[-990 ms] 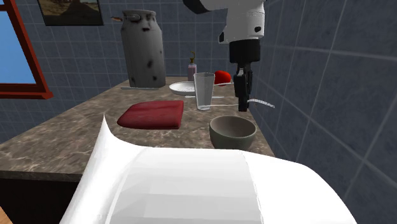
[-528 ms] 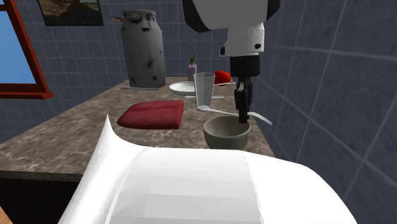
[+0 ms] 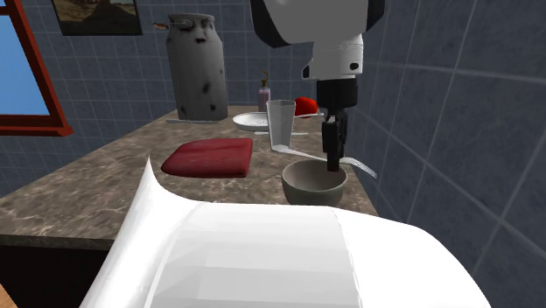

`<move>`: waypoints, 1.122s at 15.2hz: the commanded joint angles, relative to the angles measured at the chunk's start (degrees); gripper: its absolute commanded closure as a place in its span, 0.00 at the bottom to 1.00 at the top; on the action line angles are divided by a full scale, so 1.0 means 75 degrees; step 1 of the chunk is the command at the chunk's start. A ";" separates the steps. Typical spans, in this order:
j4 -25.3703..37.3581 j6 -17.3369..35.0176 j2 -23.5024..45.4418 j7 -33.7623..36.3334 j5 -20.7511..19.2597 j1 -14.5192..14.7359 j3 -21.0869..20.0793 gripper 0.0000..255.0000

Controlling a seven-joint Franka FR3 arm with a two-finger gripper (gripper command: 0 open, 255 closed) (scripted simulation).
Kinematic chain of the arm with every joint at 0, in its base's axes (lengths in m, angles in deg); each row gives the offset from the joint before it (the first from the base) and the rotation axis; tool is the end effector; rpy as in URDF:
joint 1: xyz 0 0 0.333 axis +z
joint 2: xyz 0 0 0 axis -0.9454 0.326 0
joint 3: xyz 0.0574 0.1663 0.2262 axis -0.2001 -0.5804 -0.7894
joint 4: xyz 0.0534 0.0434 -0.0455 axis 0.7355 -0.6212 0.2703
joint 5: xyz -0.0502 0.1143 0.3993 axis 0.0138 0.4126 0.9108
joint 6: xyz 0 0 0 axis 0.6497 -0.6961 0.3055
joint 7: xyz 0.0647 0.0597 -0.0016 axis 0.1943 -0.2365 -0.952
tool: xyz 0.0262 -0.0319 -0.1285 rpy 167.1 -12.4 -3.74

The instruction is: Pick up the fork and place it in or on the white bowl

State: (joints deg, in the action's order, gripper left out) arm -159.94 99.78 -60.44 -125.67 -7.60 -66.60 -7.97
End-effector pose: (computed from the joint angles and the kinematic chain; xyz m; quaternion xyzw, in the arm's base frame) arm 0.4202 -0.1148 0.3352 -0.8037 -0.5903 0.0743 0.0031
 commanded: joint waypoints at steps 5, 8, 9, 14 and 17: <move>-0.0051 -0.0001 -0.0012 0.0001 -0.0001 0.0001 -0.0003 0.00; 0.0562 -0.0826 -0.0220 -0.0014 0.0106 0.0060 -0.0143 0.00; 0.0736 -0.1036 -0.0255 -0.0020 0.0134 0.0075 -0.0178 0.00; 0.0736 -0.1036 -0.0255 -0.0020 0.0134 0.0074 -0.0179 0.00; 0.0736 -0.1036 -0.0255 -0.0020 0.0134 0.0074 -0.0179 0.00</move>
